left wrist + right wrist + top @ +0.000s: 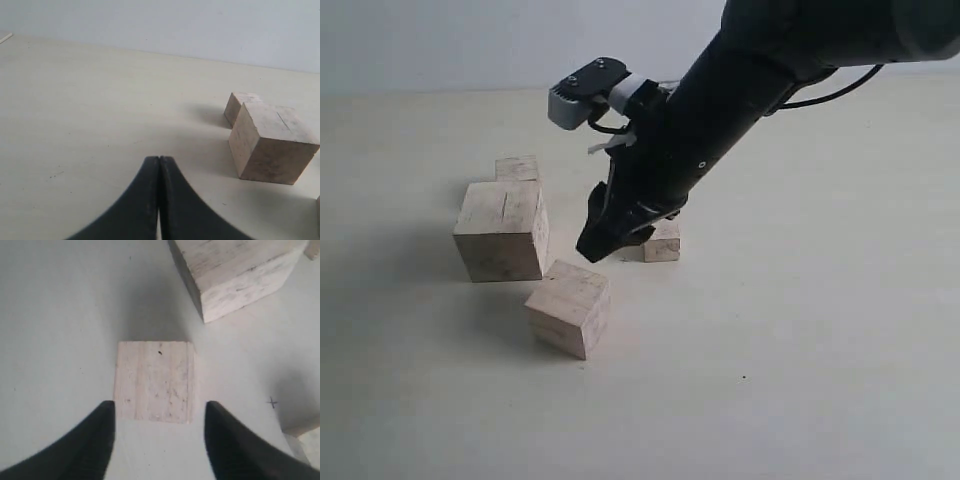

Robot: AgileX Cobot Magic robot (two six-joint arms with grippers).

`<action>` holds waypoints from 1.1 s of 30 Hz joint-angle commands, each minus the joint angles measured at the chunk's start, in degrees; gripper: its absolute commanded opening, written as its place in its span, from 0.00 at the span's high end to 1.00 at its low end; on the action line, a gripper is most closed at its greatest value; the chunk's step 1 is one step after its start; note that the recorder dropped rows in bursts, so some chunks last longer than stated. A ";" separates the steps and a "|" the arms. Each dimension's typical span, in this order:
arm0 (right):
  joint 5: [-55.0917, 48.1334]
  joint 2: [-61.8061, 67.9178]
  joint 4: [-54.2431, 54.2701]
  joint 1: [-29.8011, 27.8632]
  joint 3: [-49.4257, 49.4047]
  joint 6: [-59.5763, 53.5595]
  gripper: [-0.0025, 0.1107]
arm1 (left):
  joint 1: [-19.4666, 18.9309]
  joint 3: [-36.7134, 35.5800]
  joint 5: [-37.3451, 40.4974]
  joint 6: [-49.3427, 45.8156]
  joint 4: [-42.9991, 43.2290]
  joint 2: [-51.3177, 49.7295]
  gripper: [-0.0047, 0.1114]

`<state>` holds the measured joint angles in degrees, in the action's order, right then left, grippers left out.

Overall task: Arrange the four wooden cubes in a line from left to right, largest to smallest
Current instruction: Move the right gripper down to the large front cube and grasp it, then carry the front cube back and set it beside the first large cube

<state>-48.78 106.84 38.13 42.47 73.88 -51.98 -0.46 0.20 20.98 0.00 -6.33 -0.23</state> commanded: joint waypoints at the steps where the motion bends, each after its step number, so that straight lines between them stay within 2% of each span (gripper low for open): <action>1: 1.09 -0.04 1.39 2.99 0.02 -4.13 0.30 | 0.36 -0.20 -0.37 0.00 0.18 0.23 0.96; 3: 2.81 0.05 -0.62 5.04 0.02 -4.26 0.26 | 0.36 -0.20 -0.37 0.00 0.18 0.23 0.96; 7: 8.37 0.05 -8.45 7.57 0.02 -2.86 0.26 | 0.36 -0.20 -0.37 0.00 0.18 0.23 0.96; 11: 10.78 1.26 -8.59 7.84 0.02 -1.28 0.24 | 0.36 -0.20 -0.37 0.00 0.18 0.23 0.96; 18: 10.16 5.88 -8.59 7.84 0.02 2.71 0.12 | 0.36 -0.20 -0.37 0.00 0.18 0.23 0.96; 20: 10.28 6.57 -8.83 7.84 0.02 5.59 0.12 | 0.36 -0.20 -0.37 0.00 0.18 0.23 0.96; 29: 11.83 10.36 -10.38 7.84 0.02 5.72 0.12 | 0.36 -0.20 -0.37 0.00 0.18 0.23 0.96; 31: 12.08 10.36 -10.38 7.84 0.02 5.72 0.16 | 0.36 -0.20 -0.37 0.00 0.18 0.23 0.96; 32: 12.08 10.36 -10.38 7.84 0.02 5.87 0.22 | 0.36 -0.20 -0.37 0.00 0.18 0.23 0.96; 33: 11.75 10.36 -10.38 7.84 0.26 6.61 0.34 | 0.36 -0.20 -0.37 0.00 0.18 0.23 0.96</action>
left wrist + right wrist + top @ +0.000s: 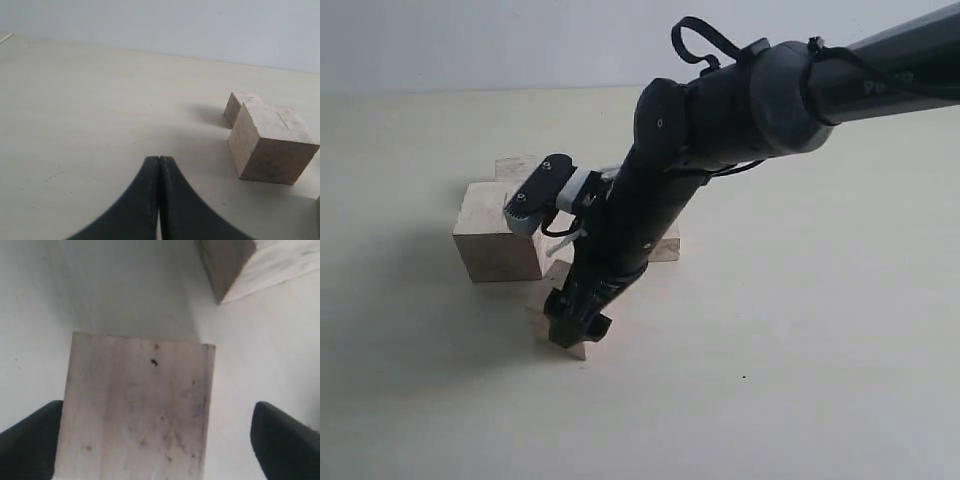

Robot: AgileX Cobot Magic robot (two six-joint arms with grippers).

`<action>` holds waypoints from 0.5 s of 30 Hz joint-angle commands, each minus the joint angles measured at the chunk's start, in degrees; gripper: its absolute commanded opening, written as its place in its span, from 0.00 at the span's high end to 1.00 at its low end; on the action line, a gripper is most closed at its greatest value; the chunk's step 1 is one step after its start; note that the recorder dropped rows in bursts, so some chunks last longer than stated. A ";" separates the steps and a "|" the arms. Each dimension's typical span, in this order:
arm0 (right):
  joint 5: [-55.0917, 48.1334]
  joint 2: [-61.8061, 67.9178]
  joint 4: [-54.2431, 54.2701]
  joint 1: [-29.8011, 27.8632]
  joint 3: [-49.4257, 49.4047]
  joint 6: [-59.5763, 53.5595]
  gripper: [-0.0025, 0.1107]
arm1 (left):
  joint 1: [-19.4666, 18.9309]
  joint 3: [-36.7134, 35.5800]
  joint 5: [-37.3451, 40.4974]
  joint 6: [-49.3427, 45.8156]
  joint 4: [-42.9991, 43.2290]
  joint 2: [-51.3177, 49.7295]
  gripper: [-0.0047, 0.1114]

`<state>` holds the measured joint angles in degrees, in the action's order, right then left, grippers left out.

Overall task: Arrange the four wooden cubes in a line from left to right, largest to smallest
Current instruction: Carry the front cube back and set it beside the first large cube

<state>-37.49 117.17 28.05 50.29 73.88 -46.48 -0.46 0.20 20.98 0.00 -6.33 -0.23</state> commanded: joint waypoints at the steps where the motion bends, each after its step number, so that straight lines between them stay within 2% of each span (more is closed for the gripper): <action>1: 0.06 0.02 -0.30 0.02 0.29 1.75 0.47 | 0.36 -0.20 -0.37 0.00 0.18 0.23 0.96; 2: -0.58 0.02 -0.30 0.02 0.29 2.82 0.63 | 0.36 -0.20 -0.37 0.00 0.18 0.23 0.96; 5: -2.03 -0.49 -0.30 0.02 0.29 4.60 0.92 | 0.36 -0.20 -0.37 0.00 0.18 0.23 0.96; 6: -2.73 -1.39 -0.30 0.02 0.29 4.83 0.97 | 0.36 -0.20 -0.37 0.00 0.18 0.23 0.96; 11: -4.22 -6.00 -5.23 -0.53 0.54 4.66 0.98 | 0.36 -0.20 -0.37 0.00 0.18 0.23 0.96; 15: -9.64 -9.89 -6.63 -4.50 4.38 4.66 0.98 | 0.36 -0.20 -0.37 0.00 0.18 0.23 0.96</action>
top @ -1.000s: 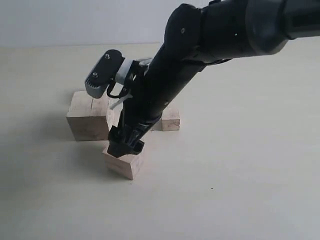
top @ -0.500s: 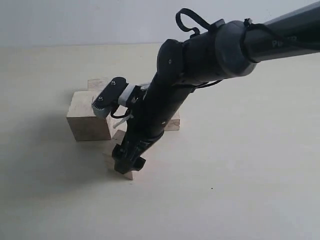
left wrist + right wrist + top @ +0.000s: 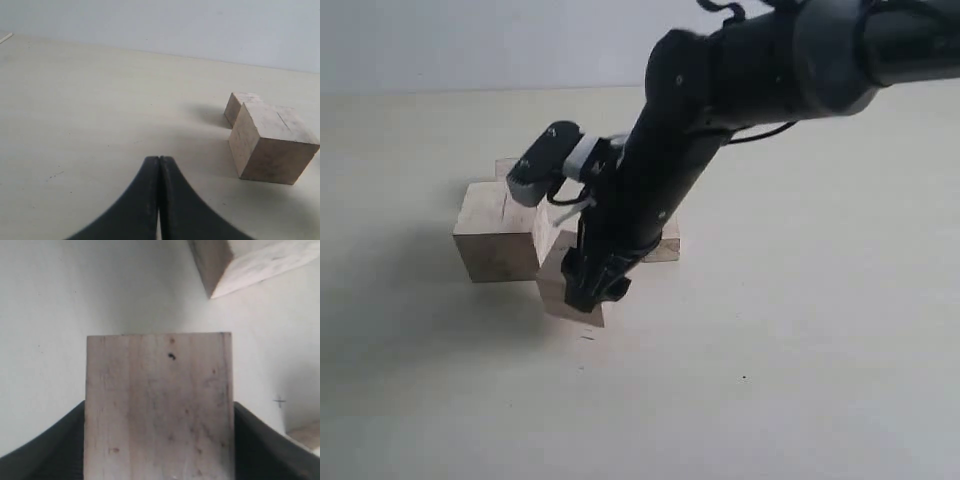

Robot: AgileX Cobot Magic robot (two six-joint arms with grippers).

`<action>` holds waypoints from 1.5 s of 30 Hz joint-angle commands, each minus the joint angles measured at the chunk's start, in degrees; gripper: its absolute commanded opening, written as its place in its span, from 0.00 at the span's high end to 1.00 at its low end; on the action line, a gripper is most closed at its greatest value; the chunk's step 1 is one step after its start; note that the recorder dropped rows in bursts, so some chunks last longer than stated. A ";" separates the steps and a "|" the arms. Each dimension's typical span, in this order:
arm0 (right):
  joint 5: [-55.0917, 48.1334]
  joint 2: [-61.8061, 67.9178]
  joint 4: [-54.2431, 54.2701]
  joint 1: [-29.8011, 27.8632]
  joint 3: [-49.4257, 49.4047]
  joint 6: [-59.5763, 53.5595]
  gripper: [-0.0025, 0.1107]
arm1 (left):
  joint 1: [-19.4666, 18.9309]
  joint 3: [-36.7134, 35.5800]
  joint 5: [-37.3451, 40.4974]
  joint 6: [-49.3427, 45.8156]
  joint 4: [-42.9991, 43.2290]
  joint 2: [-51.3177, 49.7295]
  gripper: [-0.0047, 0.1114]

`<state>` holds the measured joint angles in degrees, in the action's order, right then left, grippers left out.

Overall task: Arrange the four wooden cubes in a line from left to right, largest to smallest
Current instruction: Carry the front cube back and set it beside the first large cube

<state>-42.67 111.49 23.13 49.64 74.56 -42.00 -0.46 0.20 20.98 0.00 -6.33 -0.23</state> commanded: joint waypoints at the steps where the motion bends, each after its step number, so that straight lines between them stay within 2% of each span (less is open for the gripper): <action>1: -5.52 -4.61 -1.70 -5.07 4.84 0.18 0.98 | 0.36 -0.20 -0.37 0.00 0.18 0.23 0.96; 8: -9.26 -4.66 -0.51 -16.24 13.61 -0.52 0.98 | 0.36 -0.20 -0.37 0.00 0.18 0.23 0.96; 13: -8.65 -4.66 2.74 -20.36 15.66 -5.97 0.98 | 0.36 -0.20 -0.37 0.00 0.18 0.23 0.96; 17: -8.56 -3.91 6.83 -20.40 15.66 -15.36 0.98 | 0.36 -0.20 -0.37 0.00 0.18 0.23 0.96; 24: -11.17 2.02 22.43 -20.29 15.66 -34.18 0.98 | 0.36 -0.20 -0.37 0.00 0.18 0.23 0.96; 30: -11.41 7.92 23.29 -20.29 15.66 -40.90 0.98 | 0.36 -0.20 -0.37 0.00 0.18 0.23 0.96; 35: -11.29 11.18 23.85 -19.32 15.66 -43.80 0.98 | 0.36 -0.20 -0.37 0.00 0.18 0.23 0.96; 40: -9.30 13.70 22.02 -15.77 17.86 -43.84 0.98 | 0.36 -0.20 -0.37 0.00 0.18 0.23 0.96; 45: -8.46 16.79 16.44 -13.19 21.51 -39.07 0.98 | 0.36 -0.20 -0.37 0.00 0.18 0.23 0.96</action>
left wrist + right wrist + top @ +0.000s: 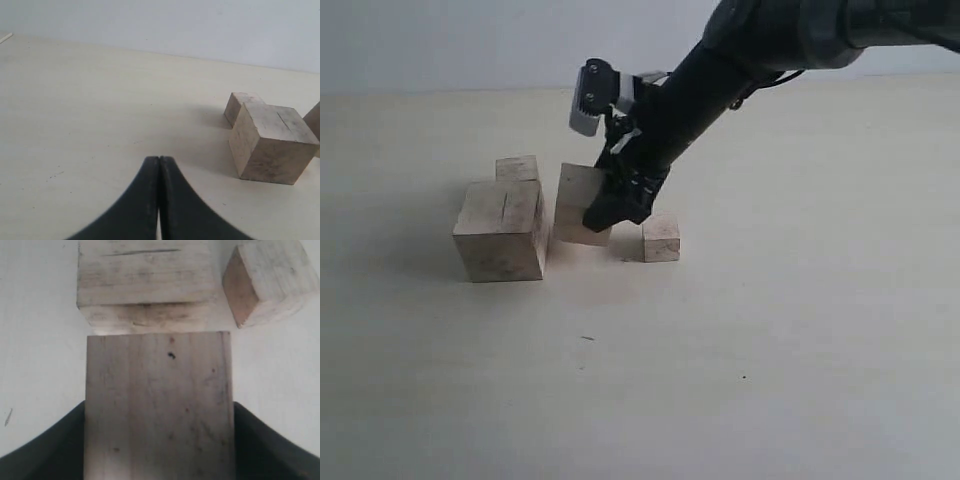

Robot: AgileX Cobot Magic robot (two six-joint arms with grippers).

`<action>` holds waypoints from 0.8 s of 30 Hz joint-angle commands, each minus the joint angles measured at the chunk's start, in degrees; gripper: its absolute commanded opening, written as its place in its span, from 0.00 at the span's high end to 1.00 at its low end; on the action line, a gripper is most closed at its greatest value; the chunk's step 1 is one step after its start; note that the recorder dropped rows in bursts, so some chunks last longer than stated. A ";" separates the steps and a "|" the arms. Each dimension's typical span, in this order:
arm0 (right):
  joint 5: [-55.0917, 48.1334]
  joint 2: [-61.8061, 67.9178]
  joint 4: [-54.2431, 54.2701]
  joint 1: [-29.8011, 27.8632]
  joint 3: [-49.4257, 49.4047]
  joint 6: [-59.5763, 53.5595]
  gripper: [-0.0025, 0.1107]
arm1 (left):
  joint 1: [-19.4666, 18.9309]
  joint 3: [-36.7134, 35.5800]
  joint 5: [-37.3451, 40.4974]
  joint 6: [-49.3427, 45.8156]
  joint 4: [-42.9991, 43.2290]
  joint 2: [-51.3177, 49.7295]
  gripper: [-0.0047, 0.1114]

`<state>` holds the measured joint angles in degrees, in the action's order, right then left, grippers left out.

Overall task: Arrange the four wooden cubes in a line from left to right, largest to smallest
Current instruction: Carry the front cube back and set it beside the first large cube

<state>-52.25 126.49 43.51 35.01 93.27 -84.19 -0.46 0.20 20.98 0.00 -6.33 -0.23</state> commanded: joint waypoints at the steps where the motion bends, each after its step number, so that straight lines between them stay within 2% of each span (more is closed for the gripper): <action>1: 1.23 2.55 -4.99 1.66 3.60 4.23 0.98 | 0.36 -0.20 -0.37 0.00 0.18 0.23 0.96; 19: -0.12 5.82 -4.44 2.34 5.51 5.84 0.98 | 0.36 -0.20 -0.37 0.00 0.18 0.23 0.96; 24: -0.12 7.73 -4.56 4.08 5.51 4.56 0.98 | 0.36 -0.20 -0.37 0.00 0.18 0.23 0.96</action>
<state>-52.15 133.16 38.60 38.00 98.52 -78.75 -0.46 0.20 20.98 0.00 -6.33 -0.23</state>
